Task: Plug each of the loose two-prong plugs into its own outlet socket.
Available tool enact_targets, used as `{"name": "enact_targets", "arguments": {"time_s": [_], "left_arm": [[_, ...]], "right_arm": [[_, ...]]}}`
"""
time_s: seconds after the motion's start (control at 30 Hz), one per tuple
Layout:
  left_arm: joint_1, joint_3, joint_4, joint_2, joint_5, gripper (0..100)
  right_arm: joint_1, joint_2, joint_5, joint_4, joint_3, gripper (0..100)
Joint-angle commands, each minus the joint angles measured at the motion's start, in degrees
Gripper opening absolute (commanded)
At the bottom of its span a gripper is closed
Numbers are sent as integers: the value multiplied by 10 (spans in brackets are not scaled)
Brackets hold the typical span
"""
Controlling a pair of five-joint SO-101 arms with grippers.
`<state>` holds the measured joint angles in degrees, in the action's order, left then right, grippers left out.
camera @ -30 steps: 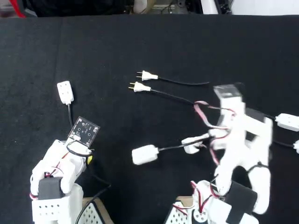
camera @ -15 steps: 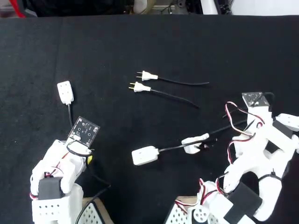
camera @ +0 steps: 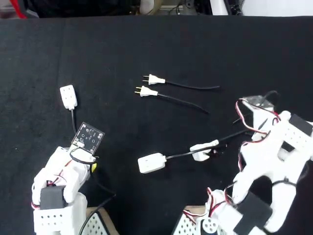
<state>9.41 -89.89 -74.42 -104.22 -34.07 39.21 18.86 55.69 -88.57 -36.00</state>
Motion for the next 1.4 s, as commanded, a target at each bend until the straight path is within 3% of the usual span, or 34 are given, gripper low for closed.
{"name": "enact_targets", "arguments": {"time_s": [0.0, 0.1, 0.17, 0.33, 0.57, 0.87, 1.13, 1.37], "left_arm": [[3, -3, -3, -1, -7, 222], [5, -3, -3, -1, -7, 222], [5, -3, -3, -1, -7, 222], [6, -3, -3, -1, -7, 222], [6, -3, -3, -1, -7, 222], [3, -10, -1, -1, -7, 223], [3, -12, 1, -1, -7, 223], [3, -12, 0, -1, -7, 223]], "right_arm": [[-5, 80, 71, -67, 9, 145], [-10, 171, 123, -109, -46, 253], [-37, 241, 129, -120, -99, 265], [-119, 371, 37, -99, -182, 260], [-185, 320, 27, -84, -179, 261], [-367, 203, -95, -34, -181, 261], [-417, 211, -101, -18, -182, 262], [-432, 210, -144, 104, -213, 305]]}}
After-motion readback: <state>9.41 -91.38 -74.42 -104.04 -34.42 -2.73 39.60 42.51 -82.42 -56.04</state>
